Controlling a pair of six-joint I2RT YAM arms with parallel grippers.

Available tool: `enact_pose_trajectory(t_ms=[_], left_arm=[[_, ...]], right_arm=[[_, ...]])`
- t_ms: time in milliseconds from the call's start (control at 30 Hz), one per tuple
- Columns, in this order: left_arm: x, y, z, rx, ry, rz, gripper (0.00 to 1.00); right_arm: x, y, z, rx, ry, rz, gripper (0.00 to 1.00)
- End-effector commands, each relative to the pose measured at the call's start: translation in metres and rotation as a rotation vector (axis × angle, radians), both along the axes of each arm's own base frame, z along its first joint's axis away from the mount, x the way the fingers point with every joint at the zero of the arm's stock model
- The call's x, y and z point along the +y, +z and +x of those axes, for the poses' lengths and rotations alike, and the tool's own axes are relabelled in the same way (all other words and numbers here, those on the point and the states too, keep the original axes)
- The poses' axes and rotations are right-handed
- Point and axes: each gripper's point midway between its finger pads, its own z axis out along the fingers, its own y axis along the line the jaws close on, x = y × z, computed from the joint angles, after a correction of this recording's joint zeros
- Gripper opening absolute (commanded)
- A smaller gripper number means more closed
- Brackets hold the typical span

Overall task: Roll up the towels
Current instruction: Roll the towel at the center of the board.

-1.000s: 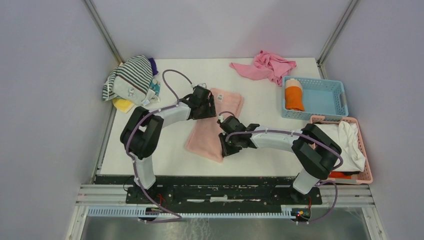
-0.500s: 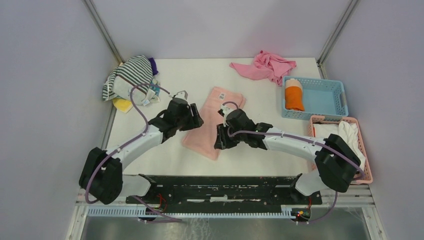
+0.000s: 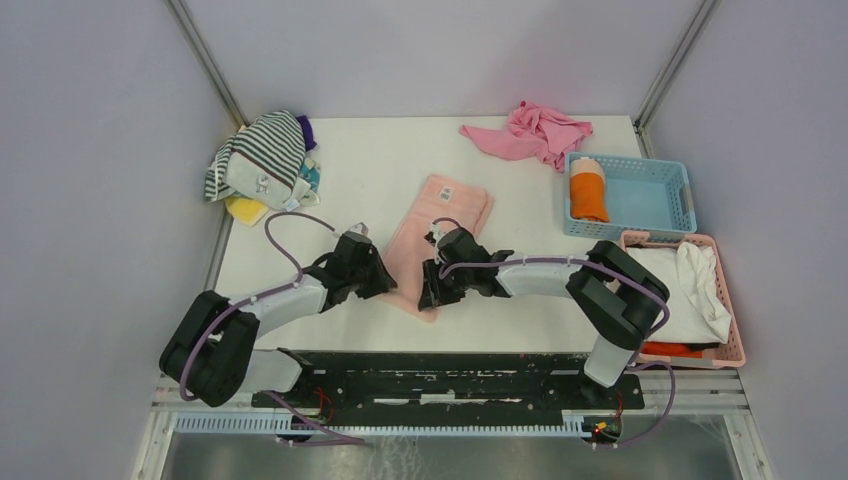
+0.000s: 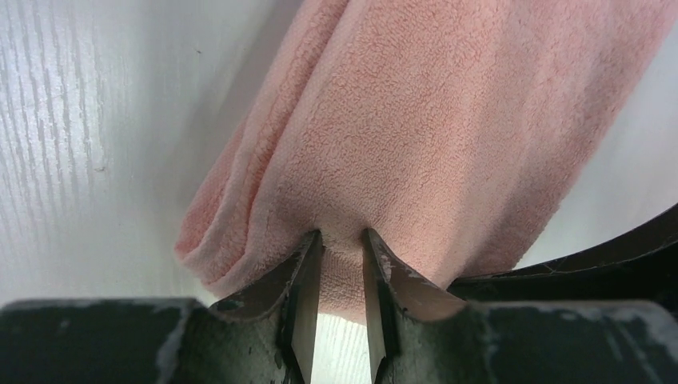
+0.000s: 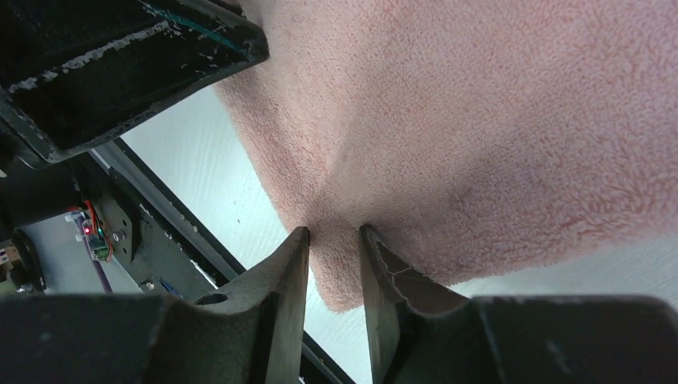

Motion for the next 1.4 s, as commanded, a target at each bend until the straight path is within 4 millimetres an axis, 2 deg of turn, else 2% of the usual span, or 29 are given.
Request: enact_pose_trajectory(t_ms=[0, 133, 267, 367, 467, 633, 700, 800, 967, 1167, 1200, 1267, 1367], left_arm=[[0.024, -0.028, -0.018, 0.078, 0.111, 0.045, 0.35], [0.017, -0.008, -0.009, 0.027, 0.097, 0.008, 0.41], [0.010, 0.021, -0.003, -0.031, 0.087, -0.045, 0.59], [0.016, 0.042, 0.002, -0.081, 0.116, -0.052, 0.73], [0.028, 0.055, 0.005, -0.106, 0.160, -0.075, 0.81], [0.055, 0.057, 0.003, -0.093, 0.243, -0.139, 0.90], [0.069, 0.052, 0.002, -0.079, 0.287, -0.154, 0.90], [0.077, 0.043, -0.003, -0.048, 0.309, -0.163, 0.91], [0.078, 0.030, -0.009, -0.009, 0.311, -0.158, 0.90], [0.078, 0.024, -0.008, 0.012, 0.303, -0.145, 0.91], [0.077, 0.023, -0.009, 0.020, 0.300, -0.146, 0.91], [0.074, 0.020, -0.011, 0.034, 0.297, -0.158, 0.91], [0.070, 0.015, -0.015, 0.056, 0.295, -0.181, 0.91]], right_arm=[[-0.016, -0.016, -0.017, 0.041, 0.019, -0.059, 0.38], [-0.017, -0.004, -0.029, -0.031, 0.125, -0.113, 0.41], [-0.011, 0.021, -0.032, -0.183, 0.246, -0.206, 0.49], [-0.007, 0.036, -0.029, -0.315, 0.323, -0.288, 0.57], [-0.002, 0.046, -0.025, -0.419, 0.384, -0.363, 0.61], [0.007, 0.048, -0.026, -0.530, 0.476, -0.467, 0.63], [0.009, 0.044, -0.027, -0.548, 0.503, -0.490, 0.63], [0.009, 0.035, -0.028, -0.545, 0.529, -0.519, 0.62], [0.009, 0.014, -0.032, -0.508, 0.571, -0.561, 0.59], [0.006, -0.016, -0.041, -0.439, 0.626, -0.597, 0.53], [0.004, -0.022, -0.042, -0.427, 0.630, -0.614, 0.50], [-0.002, -0.028, -0.040, -0.415, 0.615, -0.648, 0.38], [-0.005, -0.027, -0.041, -0.405, 0.591, -0.646, 0.20]])
